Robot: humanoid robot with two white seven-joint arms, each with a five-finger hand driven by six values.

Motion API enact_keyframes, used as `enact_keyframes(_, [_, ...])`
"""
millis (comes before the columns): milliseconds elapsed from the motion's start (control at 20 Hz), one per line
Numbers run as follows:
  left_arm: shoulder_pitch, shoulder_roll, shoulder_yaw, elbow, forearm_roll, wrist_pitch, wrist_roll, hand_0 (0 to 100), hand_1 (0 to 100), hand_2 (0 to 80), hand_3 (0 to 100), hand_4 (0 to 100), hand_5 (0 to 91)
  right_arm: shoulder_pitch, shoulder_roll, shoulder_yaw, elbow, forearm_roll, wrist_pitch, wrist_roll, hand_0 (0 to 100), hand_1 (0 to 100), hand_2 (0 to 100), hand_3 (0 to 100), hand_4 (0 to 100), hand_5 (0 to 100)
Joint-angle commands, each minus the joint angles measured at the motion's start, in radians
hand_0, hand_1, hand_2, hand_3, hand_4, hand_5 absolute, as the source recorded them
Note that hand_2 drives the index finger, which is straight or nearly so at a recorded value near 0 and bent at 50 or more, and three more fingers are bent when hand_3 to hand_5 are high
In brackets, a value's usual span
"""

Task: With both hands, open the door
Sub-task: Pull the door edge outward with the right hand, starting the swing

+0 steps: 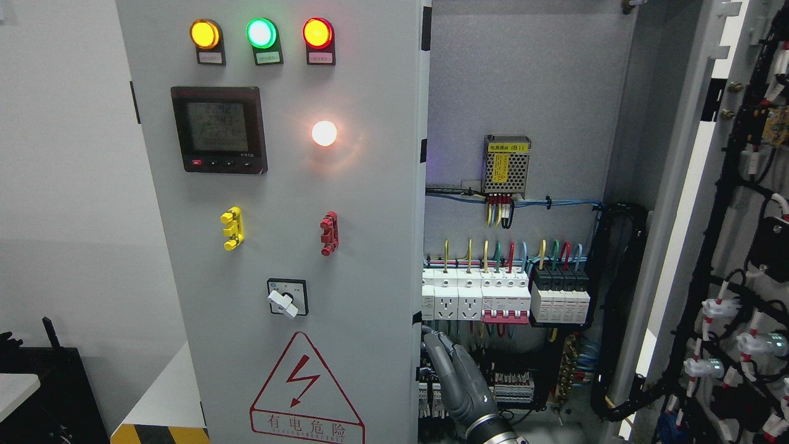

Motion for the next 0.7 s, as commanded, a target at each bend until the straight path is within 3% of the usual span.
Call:
enact_keyframes(0, [0.0,-0.026,0.0,0.0,0.0,-0.001,0.001,12,39,0.0,0,0,0.0,0.007,-0.002,-0.002,-0.007,-0.014,-0.006,0.003,52,0,25,48,46,43])
enact_keyframes(150, [0.0,-0.026,0.0,0.0,0.0,-0.001,0.001,12,39,0.0,0,0,0.0,0.017,-0.005,-0.002,-0.013,-0.031,-0.014,0.009,52,0,26,50,48,44])
enact_keyframes(350, [0.0,-0.026,0.0,0.0,0.0,-0.001,0.001,12,39,0.0,0,0,0.0,0.024,-0.011,-0.007,-0.015,-0.039,-0.034,0.073,52,0,28,52,50,46])
enact_keyframes(651, [0.0,-0.026,0.0,0.0,0.0,-0.001,0.001,12,39,0.0,0,0,0.0,0.021,-0.031,-0.005,-0.015,-0.063,-0.035,0.084,52,0,30,53,51,48])
